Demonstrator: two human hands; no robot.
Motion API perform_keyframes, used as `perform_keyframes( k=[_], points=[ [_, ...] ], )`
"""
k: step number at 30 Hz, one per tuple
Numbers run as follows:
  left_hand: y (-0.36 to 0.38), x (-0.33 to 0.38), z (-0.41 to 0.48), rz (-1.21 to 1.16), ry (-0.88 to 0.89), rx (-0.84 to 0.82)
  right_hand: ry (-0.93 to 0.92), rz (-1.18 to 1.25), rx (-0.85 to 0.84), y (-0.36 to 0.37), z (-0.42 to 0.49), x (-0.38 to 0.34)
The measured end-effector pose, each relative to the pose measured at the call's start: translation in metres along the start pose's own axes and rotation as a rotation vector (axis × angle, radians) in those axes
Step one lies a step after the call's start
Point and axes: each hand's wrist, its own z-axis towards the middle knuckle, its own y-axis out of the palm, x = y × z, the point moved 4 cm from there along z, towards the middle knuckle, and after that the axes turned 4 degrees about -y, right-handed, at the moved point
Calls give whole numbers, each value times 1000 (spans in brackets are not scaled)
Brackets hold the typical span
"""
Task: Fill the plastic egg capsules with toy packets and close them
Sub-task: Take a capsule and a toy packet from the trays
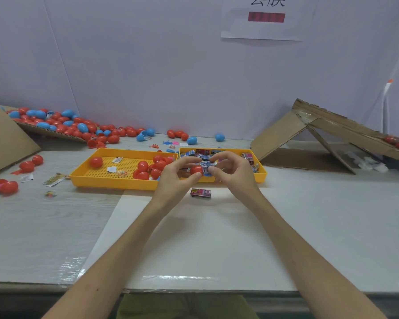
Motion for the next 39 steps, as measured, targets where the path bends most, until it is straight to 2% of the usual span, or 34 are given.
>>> perform_keyframes(
  k=[14, 20, 27, 39],
  points=[
    [1, -1, -3, -109, -134, -20, 20, 133, 3, -4, 1, -3],
    [5, -2, -4, -175, -201, -101, 42, 268, 0, -4, 1, -3],
    [7, -4, -7, -356, -310, -224, 41, 259, 2, -6, 0, -5],
    [6, -2, -9, -536, -401, -277, 75, 252, -10, -6, 2, -3]
  ],
)
